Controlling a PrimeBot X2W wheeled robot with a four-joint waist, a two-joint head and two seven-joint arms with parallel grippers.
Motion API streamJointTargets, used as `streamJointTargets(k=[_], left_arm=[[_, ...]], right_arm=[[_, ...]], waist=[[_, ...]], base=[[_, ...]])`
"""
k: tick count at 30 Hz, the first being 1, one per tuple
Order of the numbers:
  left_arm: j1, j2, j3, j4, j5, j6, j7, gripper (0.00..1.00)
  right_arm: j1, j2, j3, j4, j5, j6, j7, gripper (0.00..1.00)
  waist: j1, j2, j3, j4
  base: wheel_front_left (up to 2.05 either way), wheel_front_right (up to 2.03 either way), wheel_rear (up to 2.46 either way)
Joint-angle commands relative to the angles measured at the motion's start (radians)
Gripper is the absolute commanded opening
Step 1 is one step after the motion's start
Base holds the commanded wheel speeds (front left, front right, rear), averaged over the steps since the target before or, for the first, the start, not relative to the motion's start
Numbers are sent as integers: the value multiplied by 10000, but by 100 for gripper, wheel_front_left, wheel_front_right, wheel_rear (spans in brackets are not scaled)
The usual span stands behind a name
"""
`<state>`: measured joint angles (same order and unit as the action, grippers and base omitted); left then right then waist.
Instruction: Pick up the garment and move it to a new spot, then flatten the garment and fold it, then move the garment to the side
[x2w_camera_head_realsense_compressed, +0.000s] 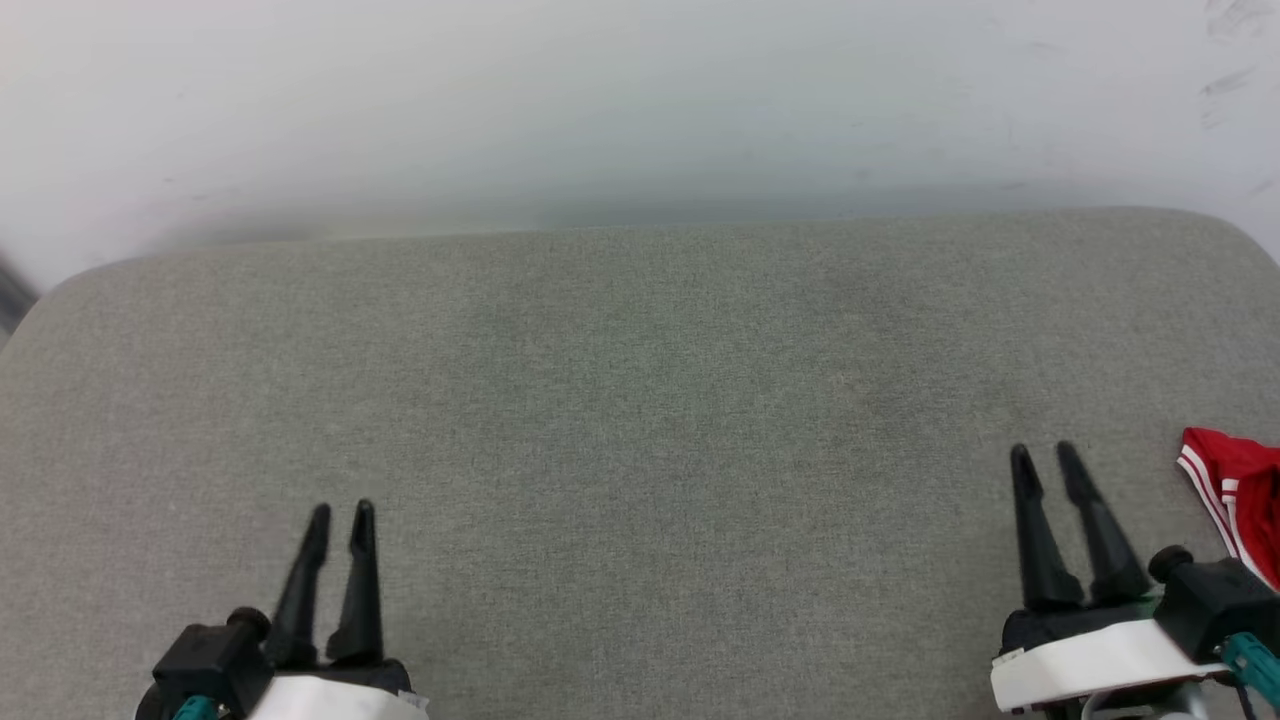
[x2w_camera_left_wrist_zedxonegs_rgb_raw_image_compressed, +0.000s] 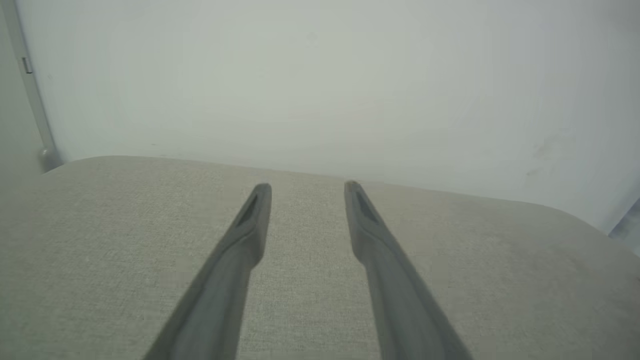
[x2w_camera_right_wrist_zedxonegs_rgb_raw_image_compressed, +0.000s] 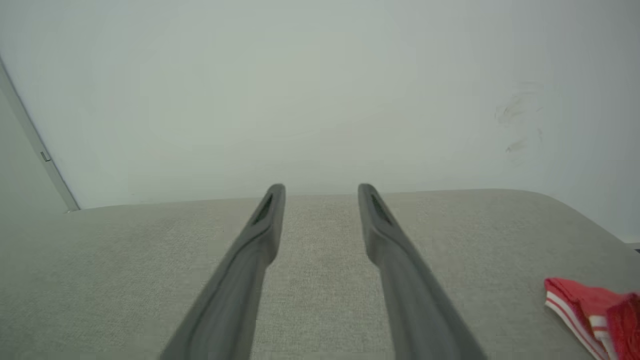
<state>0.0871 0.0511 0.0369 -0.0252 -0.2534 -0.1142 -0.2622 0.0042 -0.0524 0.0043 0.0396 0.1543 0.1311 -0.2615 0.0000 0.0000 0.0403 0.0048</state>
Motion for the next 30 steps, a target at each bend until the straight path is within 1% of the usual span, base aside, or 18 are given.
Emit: streamJointTargets(k=[1,3,5,7,8,10,12,27,30], left_arm=[[14,-2,-8,41,-28,-2,13,0],[25,-7,-22,130,-286,-4,72,0],[-53,17,-15,219,-899,-5,210,0],[-83,28,-13,256,-1097,-6,256,0],[-144,47,-9,332,-1482,-10,345,0],[-175,55,-7,371,-1670,-12,388,0],[-266,78,-2,486,-2217,-20,512,0],[-622,156,32,953,-4503,-58,1044,0],[-731,174,51,1070,-5232,-70,1222,0]], right_arm=[[23,-2,12,35,26,0,10,0],[62,-2,32,87,299,0,50,0],[23,-39,19,147,974,0,177,0],[2,-55,14,178,1193,0,222,0],[-43,-83,7,241,1616,0,305,0],[-65,-95,5,272,1822,0,345,0],[-128,-127,-4,358,2419,-1,459,0],[-345,-229,-66,680,4899,-1,959,0],[-417,-253,-98,775,5686,-1,1133,0]], waist=[[0,0,0,0],[0,0,-3,-1],[0,0,-12,-2],[0,0,-15,-3],[0,0,-21,-3],[0,0,-24,-4],[0,0,-33,-5],[0,0,-76,-10],[0,0,-90,-12]], base=[[0,0,0],[0,0,0],[0,0,0],[0,0,0],[0,0,0],[0,0,0],[0,0,0],[0,0,0],[0,0,0]])
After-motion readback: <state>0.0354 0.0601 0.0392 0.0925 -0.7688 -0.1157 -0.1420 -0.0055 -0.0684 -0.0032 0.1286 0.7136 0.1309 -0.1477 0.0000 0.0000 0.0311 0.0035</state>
